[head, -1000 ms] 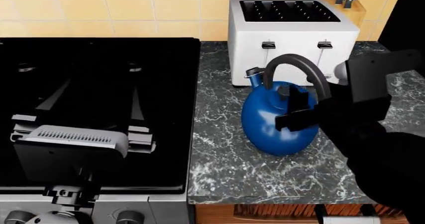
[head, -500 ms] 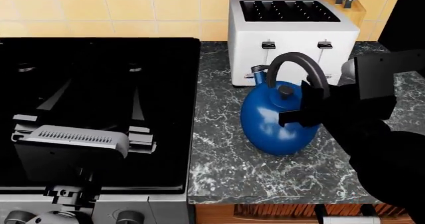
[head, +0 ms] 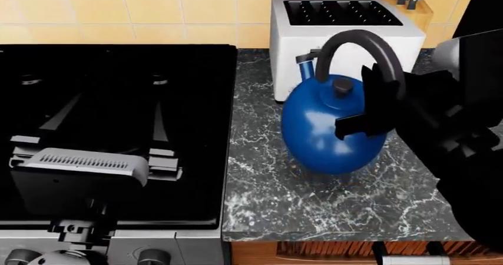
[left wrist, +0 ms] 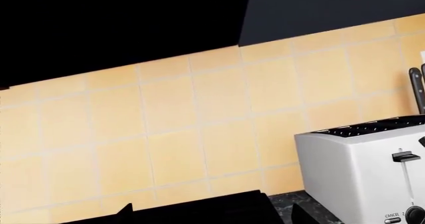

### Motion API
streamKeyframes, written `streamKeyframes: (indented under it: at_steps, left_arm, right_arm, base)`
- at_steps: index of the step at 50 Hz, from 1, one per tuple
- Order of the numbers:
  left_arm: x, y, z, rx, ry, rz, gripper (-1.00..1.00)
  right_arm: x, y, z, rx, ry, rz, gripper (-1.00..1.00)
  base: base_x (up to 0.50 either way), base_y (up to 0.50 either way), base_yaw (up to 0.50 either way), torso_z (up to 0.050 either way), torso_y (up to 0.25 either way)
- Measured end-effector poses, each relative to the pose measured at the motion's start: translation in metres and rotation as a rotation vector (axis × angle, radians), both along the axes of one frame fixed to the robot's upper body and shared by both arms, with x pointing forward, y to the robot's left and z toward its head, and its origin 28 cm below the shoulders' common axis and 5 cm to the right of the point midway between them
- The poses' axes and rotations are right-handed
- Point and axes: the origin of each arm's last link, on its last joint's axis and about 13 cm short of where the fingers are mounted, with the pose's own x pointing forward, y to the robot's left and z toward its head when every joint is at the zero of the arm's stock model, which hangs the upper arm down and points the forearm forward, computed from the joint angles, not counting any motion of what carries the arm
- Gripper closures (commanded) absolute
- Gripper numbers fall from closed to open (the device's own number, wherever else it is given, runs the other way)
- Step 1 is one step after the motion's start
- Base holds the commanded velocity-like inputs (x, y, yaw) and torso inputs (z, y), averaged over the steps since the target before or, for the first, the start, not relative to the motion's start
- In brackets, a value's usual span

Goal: Pick the kettle from the counter and place it on a stove burner. Then turn the burner on.

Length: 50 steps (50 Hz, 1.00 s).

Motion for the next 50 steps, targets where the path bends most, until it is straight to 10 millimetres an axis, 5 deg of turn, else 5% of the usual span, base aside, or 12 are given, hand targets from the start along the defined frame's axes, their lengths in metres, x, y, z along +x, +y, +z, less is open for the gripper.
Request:
streamKeyframes:
  at_steps: [33,50]
  left_arm:
    - [-0.003,0.003,0.005,-0.012,-0.019,0.016,-1.00]
    - [-0.004,0.005,0.007,-0.018,-0.024,0.020,-1.00]
  right_arm:
    - [-0.012,0.012,0.035,-0.049,-0.147,0.046,1.00]
    - [-0.014,0.019,0.043,-0.082,-0.175,0.066,1.00]
  base:
    - [0.00,0.00,0.00,0.000,0.001]
    - [0.00,0.49,0.00,0.001,0.001]
